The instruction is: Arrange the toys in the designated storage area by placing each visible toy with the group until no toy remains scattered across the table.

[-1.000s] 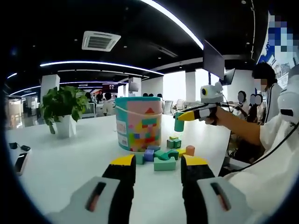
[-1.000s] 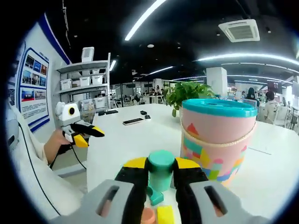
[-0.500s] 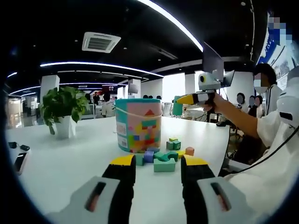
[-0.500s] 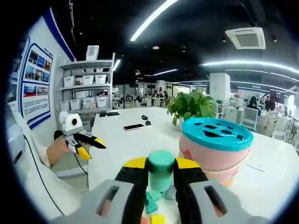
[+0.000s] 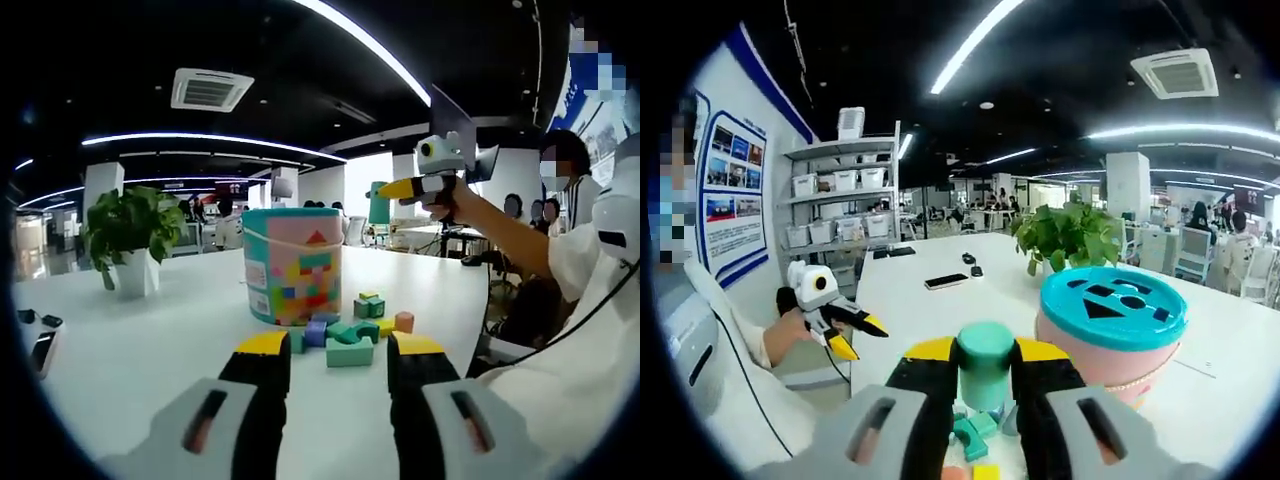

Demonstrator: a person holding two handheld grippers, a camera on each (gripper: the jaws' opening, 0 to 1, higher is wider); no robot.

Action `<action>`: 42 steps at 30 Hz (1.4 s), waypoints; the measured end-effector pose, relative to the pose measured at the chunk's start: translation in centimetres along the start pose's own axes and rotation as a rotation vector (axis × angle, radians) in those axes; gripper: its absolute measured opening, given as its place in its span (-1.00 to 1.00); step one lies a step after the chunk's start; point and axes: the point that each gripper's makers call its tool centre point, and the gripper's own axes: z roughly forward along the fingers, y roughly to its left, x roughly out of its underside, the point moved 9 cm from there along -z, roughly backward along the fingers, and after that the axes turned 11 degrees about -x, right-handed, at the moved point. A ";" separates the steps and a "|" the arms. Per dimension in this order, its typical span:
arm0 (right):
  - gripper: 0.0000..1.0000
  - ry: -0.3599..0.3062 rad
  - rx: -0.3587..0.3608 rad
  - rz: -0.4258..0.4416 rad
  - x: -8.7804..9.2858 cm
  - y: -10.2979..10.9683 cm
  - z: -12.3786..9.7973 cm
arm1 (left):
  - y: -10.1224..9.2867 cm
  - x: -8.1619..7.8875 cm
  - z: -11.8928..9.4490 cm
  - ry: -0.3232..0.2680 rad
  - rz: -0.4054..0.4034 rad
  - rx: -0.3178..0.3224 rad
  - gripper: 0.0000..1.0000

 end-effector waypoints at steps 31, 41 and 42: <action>-0.59 0.025 0.114 -0.005 -4.0 -3.0 0.4 | -0.2 0.2 0.4 0.014 0.004 -0.001 -0.23; -0.59 0.017 0.226 -0.005 -5.1 -6.1 1.7 | 0.5 0.0 -0.6 -0.006 0.000 -0.022 -0.23; -0.59 0.004 0.243 0.007 -5.2 -6.4 1.7 | 0.6 0.0 -0.6 -0.008 -0.001 -0.024 -0.23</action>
